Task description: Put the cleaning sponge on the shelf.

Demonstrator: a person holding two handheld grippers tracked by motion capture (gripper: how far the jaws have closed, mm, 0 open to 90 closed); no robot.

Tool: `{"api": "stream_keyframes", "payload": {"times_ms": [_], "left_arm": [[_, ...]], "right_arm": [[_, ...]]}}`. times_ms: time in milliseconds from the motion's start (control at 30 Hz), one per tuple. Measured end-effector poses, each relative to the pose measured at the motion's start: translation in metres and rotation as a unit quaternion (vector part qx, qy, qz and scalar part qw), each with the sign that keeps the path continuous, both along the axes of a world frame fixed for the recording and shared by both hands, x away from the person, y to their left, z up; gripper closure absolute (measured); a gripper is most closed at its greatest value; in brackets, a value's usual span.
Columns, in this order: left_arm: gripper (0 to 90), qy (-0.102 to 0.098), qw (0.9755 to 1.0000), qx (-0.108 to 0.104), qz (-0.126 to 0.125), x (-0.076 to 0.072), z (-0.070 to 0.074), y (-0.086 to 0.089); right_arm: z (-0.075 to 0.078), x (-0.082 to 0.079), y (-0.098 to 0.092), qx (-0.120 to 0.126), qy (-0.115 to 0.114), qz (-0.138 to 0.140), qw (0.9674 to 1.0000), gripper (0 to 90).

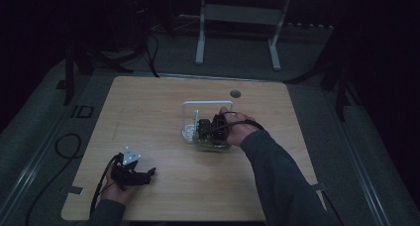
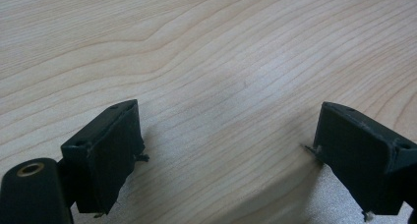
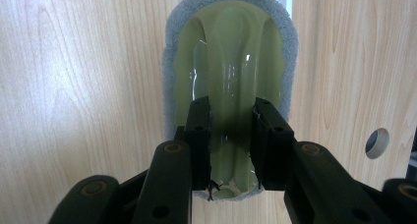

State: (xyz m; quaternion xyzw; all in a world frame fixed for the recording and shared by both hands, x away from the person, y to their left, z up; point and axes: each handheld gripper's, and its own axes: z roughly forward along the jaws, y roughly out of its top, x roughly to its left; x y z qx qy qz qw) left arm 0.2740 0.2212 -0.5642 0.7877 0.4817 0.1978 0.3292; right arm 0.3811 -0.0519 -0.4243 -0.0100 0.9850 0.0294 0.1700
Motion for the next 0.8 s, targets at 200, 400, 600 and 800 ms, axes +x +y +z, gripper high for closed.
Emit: {"api": "stream_keyframes", "payload": {"times_ms": [200,400,600,800], "left_arm": [[11.1,0.000,1.0000,0.000,0.000,0.000,0.000,0.000],[11.1,0.001,1.0000,-0.001,0.000,0.000,0.000,0.000],[11.0,0.001,1.0000,0.000,-0.001,0.000,0.000,-0.001],[11.0,0.001,1.0000,0.000,-0.001,0.000,0.000,-0.001]], "right_arm": [[-0.004,0.002,0.000,0.001,0.000,0.014,0.9999,71.6],[-0.005,0.005,0.001,-0.002,-0.003,0.020,0.9998,71.6],[-0.006,0.005,0.006,-0.019,-0.017,0.034,0.9991,71.6],[-0.007,0.005,0.012,-0.029,-0.026,0.046,0.9982,71.6]]}}
